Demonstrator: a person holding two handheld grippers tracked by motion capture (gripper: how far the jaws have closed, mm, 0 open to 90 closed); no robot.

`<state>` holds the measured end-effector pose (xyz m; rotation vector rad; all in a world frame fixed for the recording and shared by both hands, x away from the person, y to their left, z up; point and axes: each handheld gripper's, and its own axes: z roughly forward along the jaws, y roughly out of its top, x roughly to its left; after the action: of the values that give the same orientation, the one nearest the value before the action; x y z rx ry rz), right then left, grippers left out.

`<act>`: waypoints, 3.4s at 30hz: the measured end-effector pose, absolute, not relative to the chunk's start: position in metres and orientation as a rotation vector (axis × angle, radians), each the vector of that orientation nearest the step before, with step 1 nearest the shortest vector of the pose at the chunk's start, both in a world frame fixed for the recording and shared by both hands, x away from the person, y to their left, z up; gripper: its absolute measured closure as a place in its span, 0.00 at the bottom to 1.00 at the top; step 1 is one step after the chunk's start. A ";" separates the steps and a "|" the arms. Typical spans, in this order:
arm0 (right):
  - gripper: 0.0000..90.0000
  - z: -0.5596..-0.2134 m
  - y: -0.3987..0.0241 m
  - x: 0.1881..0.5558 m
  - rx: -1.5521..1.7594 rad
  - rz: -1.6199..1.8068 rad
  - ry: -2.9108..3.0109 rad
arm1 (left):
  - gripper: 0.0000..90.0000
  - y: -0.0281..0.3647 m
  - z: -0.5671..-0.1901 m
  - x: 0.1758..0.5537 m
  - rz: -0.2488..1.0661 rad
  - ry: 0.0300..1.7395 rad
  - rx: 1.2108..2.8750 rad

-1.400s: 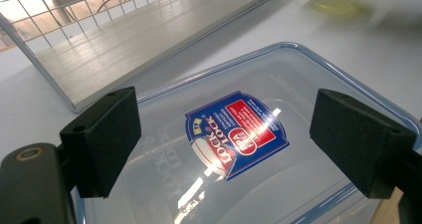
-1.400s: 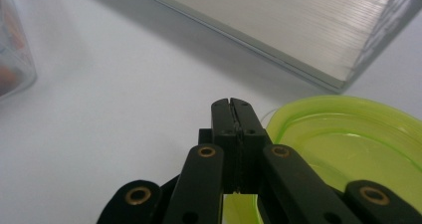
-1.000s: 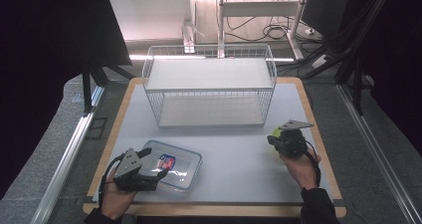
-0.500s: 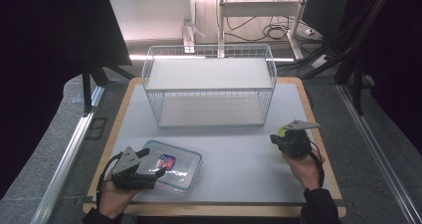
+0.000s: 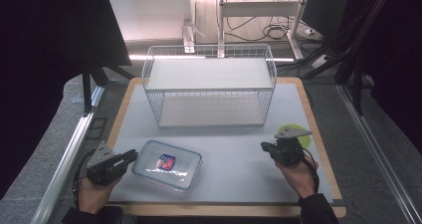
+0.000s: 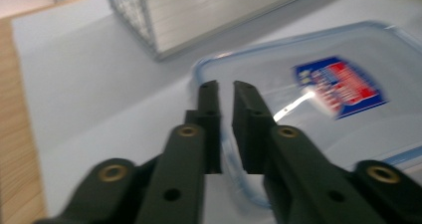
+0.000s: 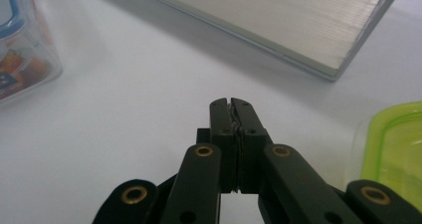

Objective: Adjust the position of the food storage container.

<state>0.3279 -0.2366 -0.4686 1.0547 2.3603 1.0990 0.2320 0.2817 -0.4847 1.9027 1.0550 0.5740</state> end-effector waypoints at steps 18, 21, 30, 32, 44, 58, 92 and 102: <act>1.00 -0.476 -0.204 0.307 0.980 1.171 2.457 | 1.00 0.296 -0.517 0.246 0.405 1.203 2.013; 1.00 -0.476 -0.198 0.304 0.955 1.186 2.479 | 1.00 0.291 -0.516 0.246 0.394 1.196 2.020; 1.00 -0.479 -0.187 0.290 0.916 1.188 2.555 | 1.00 0.271 -0.514 0.246 0.350 1.144 2.055; 1.00 -0.481 -0.184 0.287 0.904 1.187 2.577 | 1.00 0.266 -0.514 0.246 0.341 1.125 2.063; 1.00 -0.491 -0.167 0.271 0.855 1.182 2.694 | 1.00 0.227 -0.517 0.248 0.281 1.037 2.147; 1.00 -0.496 -0.175 0.280 0.912 1.059 2.652 | 1.00 0.195 -0.516 0.256 0.249 0.990 2.162; 0.50 -0.487 -0.218 0.303 0.953 1.015 2.477 | 0.27 0.192 -0.517 0.257 0.473 0.930 2.168; 0.29 -0.487 -0.233 0.300 0.962 1.054 2.455 | 0.09 0.200 -0.524 0.257 0.492 0.934 2.177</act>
<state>0.2995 -0.2326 -0.4865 0.9624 2.4554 1.0535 0.2566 0.1998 -0.5242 2.1765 0.9338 0.4923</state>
